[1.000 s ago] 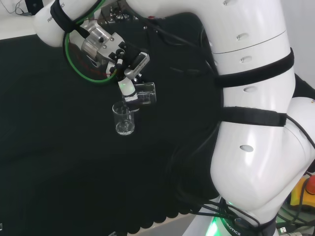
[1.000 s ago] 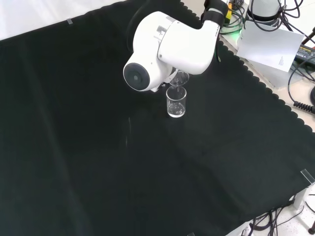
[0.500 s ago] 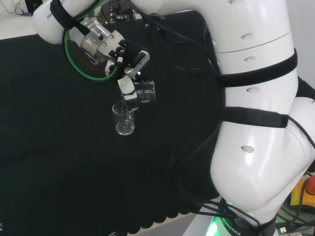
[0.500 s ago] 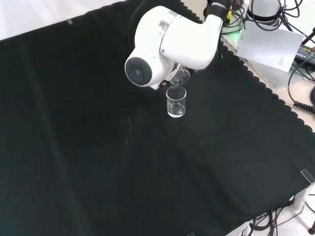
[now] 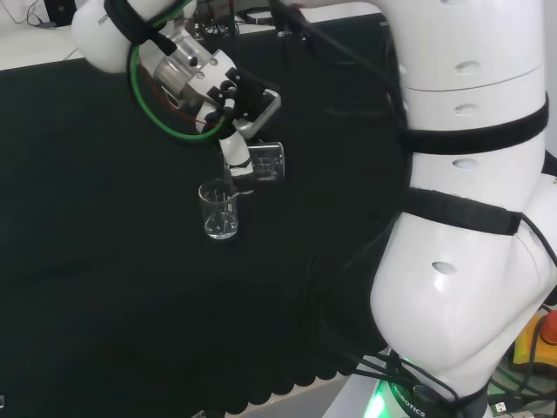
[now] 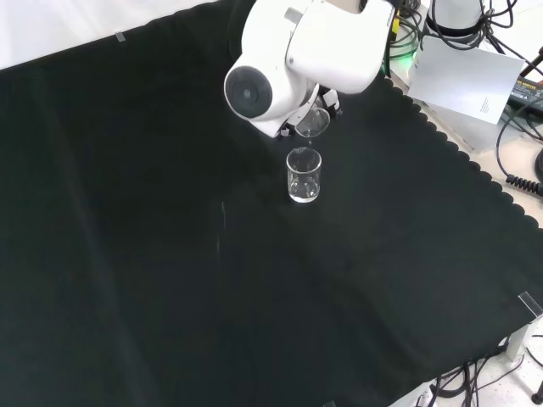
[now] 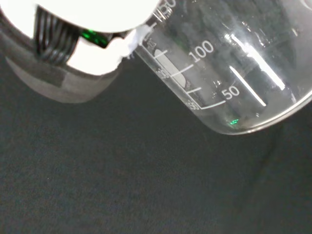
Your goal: Pour the water from the handheld beaker into the one on the table.
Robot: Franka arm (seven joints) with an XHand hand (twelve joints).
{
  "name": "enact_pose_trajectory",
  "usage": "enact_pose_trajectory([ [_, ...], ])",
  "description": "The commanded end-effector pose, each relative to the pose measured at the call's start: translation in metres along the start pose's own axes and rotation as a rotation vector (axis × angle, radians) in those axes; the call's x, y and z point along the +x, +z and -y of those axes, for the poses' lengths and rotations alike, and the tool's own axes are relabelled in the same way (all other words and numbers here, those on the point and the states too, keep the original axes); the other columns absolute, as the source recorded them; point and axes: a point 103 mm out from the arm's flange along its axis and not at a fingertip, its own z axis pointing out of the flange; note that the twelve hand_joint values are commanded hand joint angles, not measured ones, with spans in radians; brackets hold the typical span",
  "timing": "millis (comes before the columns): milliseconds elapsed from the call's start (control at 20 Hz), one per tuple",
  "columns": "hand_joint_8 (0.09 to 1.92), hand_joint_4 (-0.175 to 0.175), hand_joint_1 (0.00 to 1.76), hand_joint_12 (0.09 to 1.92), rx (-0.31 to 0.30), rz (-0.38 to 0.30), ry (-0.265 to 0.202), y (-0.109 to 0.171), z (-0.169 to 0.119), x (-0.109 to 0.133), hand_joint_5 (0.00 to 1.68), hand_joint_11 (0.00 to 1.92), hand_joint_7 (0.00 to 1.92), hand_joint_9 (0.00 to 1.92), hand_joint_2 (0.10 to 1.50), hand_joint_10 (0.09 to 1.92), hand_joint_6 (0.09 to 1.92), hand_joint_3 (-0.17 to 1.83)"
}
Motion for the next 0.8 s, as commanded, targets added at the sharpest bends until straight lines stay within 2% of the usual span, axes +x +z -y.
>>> enact_pose_trajectory([
  [50,0.29,-0.105,1.21,0.48,-0.126,-0.058,-0.023,0.019,0.007,-0.017,1.4,1.56,1.73,1.89,1.04,0.09,0.29,-0.17],
  [200,0.3,-0.101,1.2,0.48,-0.181,-0.073,-0.021,0.023,0.01,-0.021,1.4,1.56,1.73,1.89,1.04,0.09,0.29,-0.17],
  [350,0.3,-0.1,1.2,0.48,-0.262,-0.105,-0.017,0.024,0.014,-0.024,1.4,1.56,1.73,1.89,1.04,0.09,0.3,-0.17],
  [800,0.3,-0.098,1.2,0.48,-0.642,-0.294,-0.007,0.041,0.028,-0.058,1.4,1.56,1.73,1.89,1.04,0.09,0.3,-0.17],
])
